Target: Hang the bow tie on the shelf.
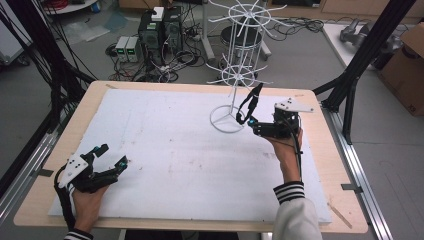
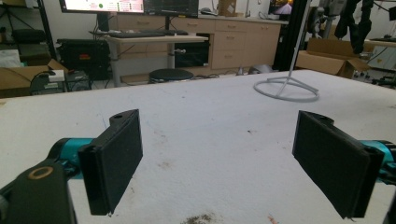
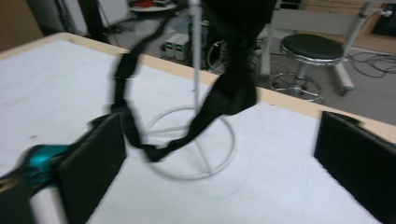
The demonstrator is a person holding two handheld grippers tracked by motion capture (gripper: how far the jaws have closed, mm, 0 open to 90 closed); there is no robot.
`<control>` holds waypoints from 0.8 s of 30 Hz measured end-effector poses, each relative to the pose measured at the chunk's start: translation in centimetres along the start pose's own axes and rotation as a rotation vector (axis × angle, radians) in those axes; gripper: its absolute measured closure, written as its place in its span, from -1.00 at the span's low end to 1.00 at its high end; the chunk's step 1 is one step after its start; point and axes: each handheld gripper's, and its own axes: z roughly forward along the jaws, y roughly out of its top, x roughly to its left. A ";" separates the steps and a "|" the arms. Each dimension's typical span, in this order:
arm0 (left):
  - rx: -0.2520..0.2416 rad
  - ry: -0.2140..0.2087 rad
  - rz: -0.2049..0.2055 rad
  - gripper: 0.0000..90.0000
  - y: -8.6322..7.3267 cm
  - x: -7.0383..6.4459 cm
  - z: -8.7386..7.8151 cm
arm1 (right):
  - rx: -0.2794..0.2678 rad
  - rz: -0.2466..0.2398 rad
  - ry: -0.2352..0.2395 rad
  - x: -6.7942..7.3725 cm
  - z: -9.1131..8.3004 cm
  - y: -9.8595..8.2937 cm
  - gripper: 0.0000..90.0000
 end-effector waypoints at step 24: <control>-0.003 0.003 0.008 -0.64 0.0 -0.1 0.0 | -0.176 0.006 0.082 3.3 -5.0 -11.7 -0.98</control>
